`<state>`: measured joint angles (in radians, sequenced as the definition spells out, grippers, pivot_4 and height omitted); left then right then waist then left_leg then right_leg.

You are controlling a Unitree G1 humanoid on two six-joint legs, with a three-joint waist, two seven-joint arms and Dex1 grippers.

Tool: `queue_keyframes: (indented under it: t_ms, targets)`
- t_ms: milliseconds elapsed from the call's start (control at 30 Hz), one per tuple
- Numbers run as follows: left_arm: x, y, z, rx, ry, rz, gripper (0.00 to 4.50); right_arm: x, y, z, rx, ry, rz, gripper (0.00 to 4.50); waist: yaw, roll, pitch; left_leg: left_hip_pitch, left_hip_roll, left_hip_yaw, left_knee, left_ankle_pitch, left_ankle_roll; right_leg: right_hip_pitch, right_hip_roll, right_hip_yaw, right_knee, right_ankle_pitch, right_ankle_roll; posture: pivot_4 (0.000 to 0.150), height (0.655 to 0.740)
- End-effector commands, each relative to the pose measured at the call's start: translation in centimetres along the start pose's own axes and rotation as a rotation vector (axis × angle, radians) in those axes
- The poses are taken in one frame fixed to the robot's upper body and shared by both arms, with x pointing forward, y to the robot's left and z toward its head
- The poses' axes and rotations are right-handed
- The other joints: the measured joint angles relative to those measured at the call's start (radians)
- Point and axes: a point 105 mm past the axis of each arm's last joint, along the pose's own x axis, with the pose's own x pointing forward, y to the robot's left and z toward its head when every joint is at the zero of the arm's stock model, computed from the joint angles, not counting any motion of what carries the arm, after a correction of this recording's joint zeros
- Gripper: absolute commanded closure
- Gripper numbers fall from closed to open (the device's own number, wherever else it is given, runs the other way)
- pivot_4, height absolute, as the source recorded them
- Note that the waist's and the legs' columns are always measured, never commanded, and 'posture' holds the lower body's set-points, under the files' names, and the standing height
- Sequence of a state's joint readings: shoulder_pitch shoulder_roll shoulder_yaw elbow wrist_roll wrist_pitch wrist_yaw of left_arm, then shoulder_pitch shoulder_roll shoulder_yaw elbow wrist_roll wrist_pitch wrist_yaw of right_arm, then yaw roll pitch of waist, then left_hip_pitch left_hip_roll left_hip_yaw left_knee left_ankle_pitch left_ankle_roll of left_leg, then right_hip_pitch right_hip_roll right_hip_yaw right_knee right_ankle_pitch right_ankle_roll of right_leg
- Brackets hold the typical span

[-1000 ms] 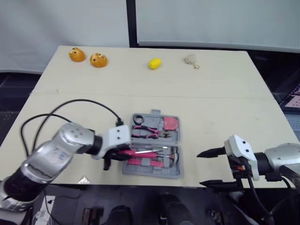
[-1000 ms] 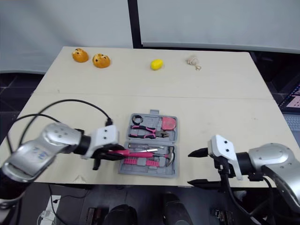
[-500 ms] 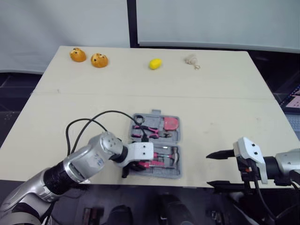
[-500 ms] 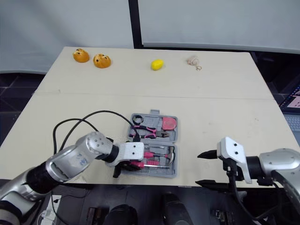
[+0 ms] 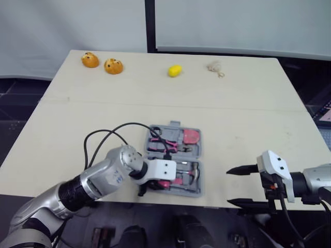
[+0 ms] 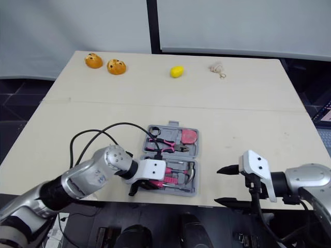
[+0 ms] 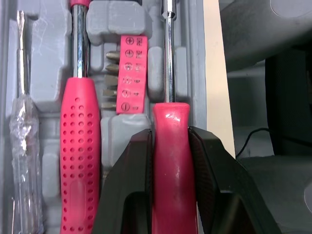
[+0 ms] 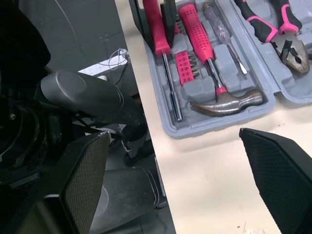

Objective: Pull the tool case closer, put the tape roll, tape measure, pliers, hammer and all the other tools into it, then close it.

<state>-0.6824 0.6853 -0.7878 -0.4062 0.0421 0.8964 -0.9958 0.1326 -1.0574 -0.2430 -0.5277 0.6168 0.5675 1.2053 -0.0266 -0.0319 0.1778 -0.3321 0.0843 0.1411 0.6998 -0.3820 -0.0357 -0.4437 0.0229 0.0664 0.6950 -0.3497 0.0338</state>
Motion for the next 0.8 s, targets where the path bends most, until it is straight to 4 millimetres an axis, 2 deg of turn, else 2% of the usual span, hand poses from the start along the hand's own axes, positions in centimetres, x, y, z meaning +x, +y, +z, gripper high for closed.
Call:
queue_keyframes:
  t_ms: [33, 200, 267, 300, 333, 367, 400, 467, 567, 633, 733, 800]
  targets:
    - [0.9, -0.3, -0.2, -0.026, 0.009, -0.017, 3.89, 0.1, 0.3, 0.6, -0.027, -0.023, 0.004, 0.00, 0.002, 0.000, 0.000, 0.000, 0.000, 0.000, 0.000, 0.000, 0.000, 0.000, 0.000, 0.000, 0.000, 0.000, 0.000, 0.150, 0.7400]
    - [0.6, 0.4, -0.6, -0.049, 0.002, -0.005, 3.89, 0.6, 0.1, 0.4, -0.037, -0.031, 0.006, 0.00, 0.001, 0.001, -0.001, 0.000, 0.000, 0.000, 0.000, 0.000, 0.000, 0.000, 0.000, 0.000, 0.000, 0.000, 0.000, 0.150, 0.7400]
    - [-0.7, 0.5, 0.1, -0.091, -0.047, -0.041, 2.87, 1.0, -0.3, 0.8, -0.056, -0.043, 0.002, 0.00, -0.001, 0.001, -0.001, 0.001, 0.000, 0.000, 0.000, 0.000, 0.000, 0.001, 0.000, 0.000, 0.000, 0.000, 0.000, 0.150, 0.7400]
    - [-1.3, 0.6, 0.5, -0.099, -0.070, -0.049, 2.57, 1.0, -0.5, 0.9, -0.062, -0.047, 0.001, 0.00, -0.002, 0.001, -0.001, 0.001, 0.000, 0.000, 0.001, 0.000, 0.001, 0.001, 0.000, 0.000, 0.001, 0.000, 0.001, 0.150, 0.7400]
    - [-1.8, 0.8, 0.9, -0.103, -0.097, -0.051, 2.06, 1.1, -0.5, 1.0, -0.067, -0.050, 0.001, 0.00, -0.004, 0.001, -0.001, 0.001, 0.000, 0.000, 0.001, 0.000, 0.001, 0.000, 0.000, 0.000, 0.001, 0.000, 0.001, 0.150, 0.7400]
    - [-2.6, 1.0, 1.1, -0.115, -0.122, -0.051, 1.61, 1.1, -0.5, 1.1, -0.069, -0.052, 0.002, 0.00, -0.005, 0.001, -0.001, 0.001, 0.000, 0.000, 0.001, 0.000, 0.001, 0.000, 0.000, 0.000, 0.001, 0.000, 0.000, 0.150, 0.7400]
    - [-3.5, 1.1, 1.3, -0.118, -0.153, -0.051, 0.94, 1.1, -0.5, 1.2, -0.071, -0.053, 0.007, 0.00, -0.004, 0.001, -0.001, 0.001, 0.000, 0.000, 0.000, 0.000, 0.000, 0.000, 0.000, 0.000, 0.001, 0.000, 0.000, 0.150, 0.7400]
    - [-5.8, 0.9, 1.5, -0.126, -0.251, -0.085, 0.03, 1.1, -0.2, 1.2, -0.073, -0.051, 0.020, 0.00, -0.006, 0.001, -0.001, 0.001, 0.001, 0.000, 0.000, 0.000, 0.000, 0.000, 0.000, 0.000, 0.001, 0.000, 0.000, 0.150, 0.7400]
    - [-7.5, 0.3, 0.1, -0.104, -0.328, -0.102, 0.03, 1.2, -0.1, 1.1, -0.075, -0.047, 0.028, 0.00, -0.010, 0.001, -0.001, 0.001, 0.001, 0.000, 0.000, 0.000, 0.000, -0.001, 0.001, 0.000, 0.001, 0.000, -0.001, 0.150, 0.7400]
    - [-7.5, -0.2, -1.6, -0.061, -0.360, -0.089, 0.03, 1.3, 0.1, 1.0, -0.076, -0.045, 0.035, 0.00, -0.012, 0.002, -0.001, 0.002, 0.001, 0.000, -0.001, 0.000, 0.000, 0.000, 0.001, 0.000, 0.001, 0.000, -0.001, 0.150, 0.7400]
    - [-6.8, -0.2, -2.5, -0.014, -0.441, -0.029, 0.03, 1.5, 0.2, 1.0, -0.078, -0.046, 0.043, 0.00, -0.008, 0.001, -0.001, 0.001, 0.001, -0.001, 0.000, 0.000, 0.000, 0.000, 0.000, 0.000, 0.001, 0.000, 0.000, 0.150, 0.7400]
    - [-6.0, -0.5, -3.1, 0.025, -0.559, 0.002, 0.54, 1.7, 0.2, 1.2, -0.079, -0.050, 0.048, 0.00, -0.002, 0.001, -0.001, 0.001, 0.000, -0.001, 0.000, 0.000, 0.000, 0.000, 0.000, -0.001, 0.000, 0.000, 0.000, 0.150, 0.7400]
